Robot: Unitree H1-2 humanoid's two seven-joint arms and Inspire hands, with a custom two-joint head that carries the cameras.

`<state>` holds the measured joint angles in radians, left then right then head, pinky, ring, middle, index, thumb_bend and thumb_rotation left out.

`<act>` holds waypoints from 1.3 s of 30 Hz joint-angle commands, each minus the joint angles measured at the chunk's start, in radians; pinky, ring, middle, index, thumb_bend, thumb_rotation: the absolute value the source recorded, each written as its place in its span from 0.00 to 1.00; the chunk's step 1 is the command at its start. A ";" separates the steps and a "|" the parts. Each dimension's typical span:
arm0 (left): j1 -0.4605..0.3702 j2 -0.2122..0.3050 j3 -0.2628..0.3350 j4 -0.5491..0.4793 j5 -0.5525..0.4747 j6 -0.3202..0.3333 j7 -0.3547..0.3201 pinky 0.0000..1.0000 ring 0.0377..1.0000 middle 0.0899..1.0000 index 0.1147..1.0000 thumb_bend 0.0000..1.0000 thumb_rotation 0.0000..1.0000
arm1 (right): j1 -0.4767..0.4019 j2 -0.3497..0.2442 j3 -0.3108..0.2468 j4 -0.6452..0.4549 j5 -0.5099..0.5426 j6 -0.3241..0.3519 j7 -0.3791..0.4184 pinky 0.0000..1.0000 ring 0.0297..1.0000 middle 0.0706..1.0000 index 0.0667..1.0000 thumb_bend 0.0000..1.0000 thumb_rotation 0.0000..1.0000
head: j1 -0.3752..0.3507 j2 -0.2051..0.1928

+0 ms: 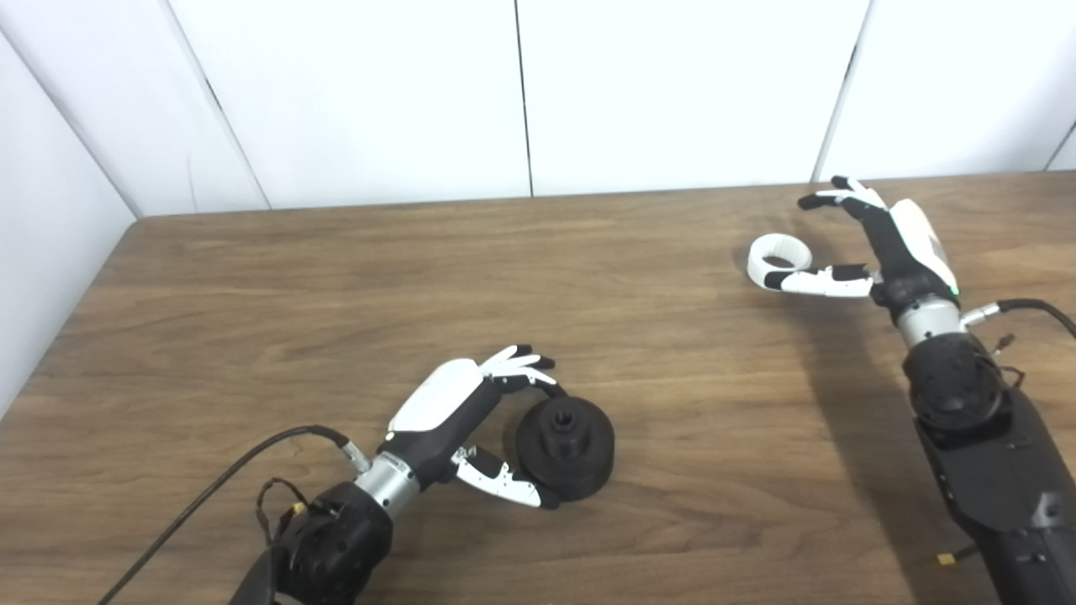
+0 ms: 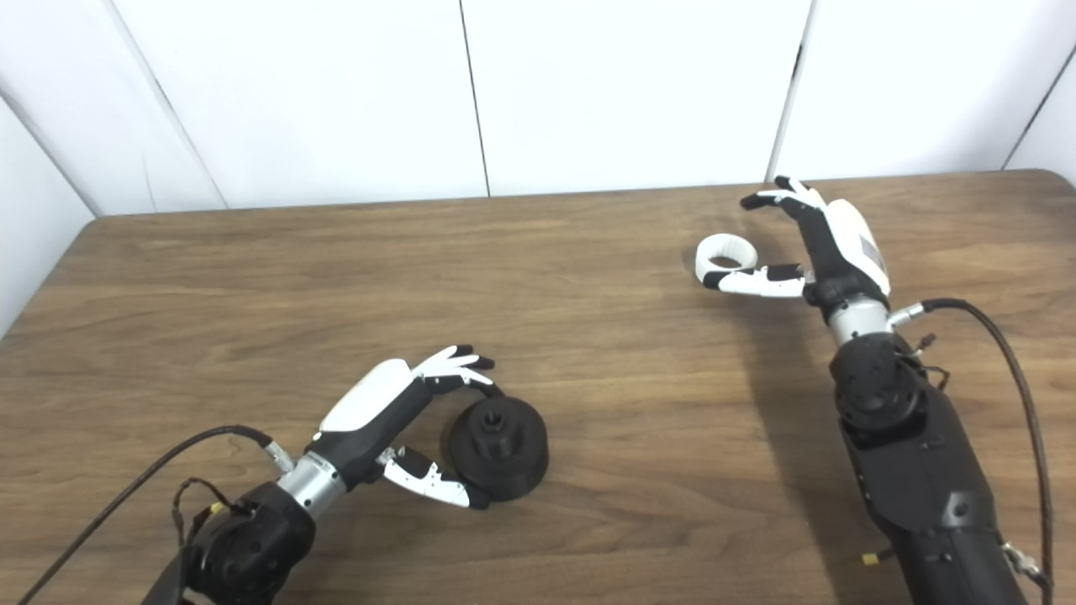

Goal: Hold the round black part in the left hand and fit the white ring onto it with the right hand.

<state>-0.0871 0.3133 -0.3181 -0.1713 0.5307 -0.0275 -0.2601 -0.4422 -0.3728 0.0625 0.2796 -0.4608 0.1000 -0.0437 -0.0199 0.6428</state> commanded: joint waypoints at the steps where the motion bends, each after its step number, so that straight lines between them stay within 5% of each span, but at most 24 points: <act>1: -0.008 0.010 0.006 0.004 0.013 -0.013 0.009 0.89 0.97 0.89 0.63 0.85 0.24 | -0.081 -0.028 0.008 0.019 -0.010 -0.030 -0.004 0.97 1.00 0.94 0.72 0.97 0.30 | 0.001 0.000; 18: -0.003 -0.006 0.001 0.013 0.020 -0.013 0.014 0.88 0.97 0.89 0.62 0.85 0.26 | -0.159 -0.058 0.069 0.166 -0.013 -0.050 0.013 0.93 0.99 0.93 0.74 0.99 0.33 | -0.001 -0.007; 39: 0.003 -0.017 -0.001 0.012 0.031 -0.012 0.022 0.88 0.98 0.89 0.62 0.85 0.28 | -0.194 -0.064 0.075 0.272 0.005 -0.099 0.006 0.90 0.96 0.89 0.74 0.95 0.33 | -0.002 -0.012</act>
<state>-0.0781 0.2912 -0.3185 -0.1626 0.5528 -0.0358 -0.2365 -0.5742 -0.4182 0.1445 0.5715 -0.4615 0.0322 -0.0249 -0.0215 0.6305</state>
